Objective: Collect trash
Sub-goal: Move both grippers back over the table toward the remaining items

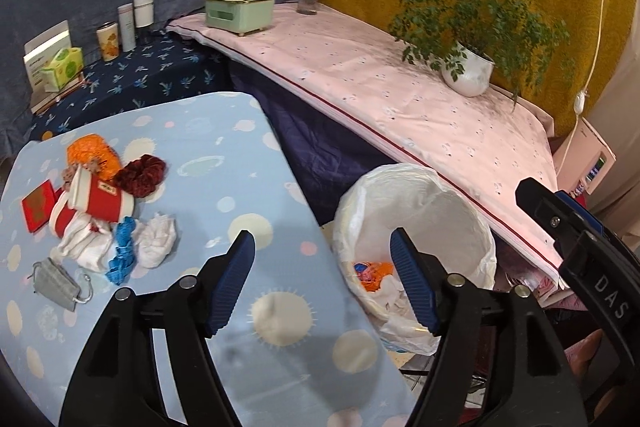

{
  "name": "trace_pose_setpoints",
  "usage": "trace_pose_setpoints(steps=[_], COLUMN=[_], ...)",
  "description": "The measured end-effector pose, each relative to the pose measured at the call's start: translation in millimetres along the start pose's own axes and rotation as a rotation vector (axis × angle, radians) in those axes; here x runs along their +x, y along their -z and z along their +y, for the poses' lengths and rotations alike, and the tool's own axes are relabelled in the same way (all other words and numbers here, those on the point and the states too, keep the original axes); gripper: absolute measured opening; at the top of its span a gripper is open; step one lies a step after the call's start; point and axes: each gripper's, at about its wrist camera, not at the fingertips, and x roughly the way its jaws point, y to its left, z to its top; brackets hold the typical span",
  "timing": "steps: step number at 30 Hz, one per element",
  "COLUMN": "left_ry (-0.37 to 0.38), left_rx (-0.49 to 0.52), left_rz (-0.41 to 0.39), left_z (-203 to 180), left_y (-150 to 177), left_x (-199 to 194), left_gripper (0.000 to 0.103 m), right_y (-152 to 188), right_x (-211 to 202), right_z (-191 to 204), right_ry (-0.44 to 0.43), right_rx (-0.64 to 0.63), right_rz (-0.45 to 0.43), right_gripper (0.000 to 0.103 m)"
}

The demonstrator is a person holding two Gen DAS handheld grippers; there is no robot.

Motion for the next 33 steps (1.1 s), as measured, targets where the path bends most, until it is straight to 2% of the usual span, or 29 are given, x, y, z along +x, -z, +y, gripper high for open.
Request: trace_pose_setpoints(steps=[3,6,17,33], left_ry=[-0.011,-0.029,-0.132,-0.295], left_rx=[-0.027,-0.058,-0.157,-0.339], left_rz=[-0.005,-0.014,-0.027,0.022], left_z=[14,32,98,217], left_y=[1,3,14,51], left_x=[-6,-12,-23,-24], left_gripper=[0.068,0.073,0.082,0.083], right_y=[1,4,15,47], right_x=[-2,-4,0,22], right_z=[13,26,73,155], right_ry=[-0.013,-0.024,-0.077,-0.152], right_rx=[-0.018,-0.037,-0.098,-0.195], right_rz=[0.000,-0.002,0.024,0.102], right_gripper=[0.057,0.060,0.061,0.061])
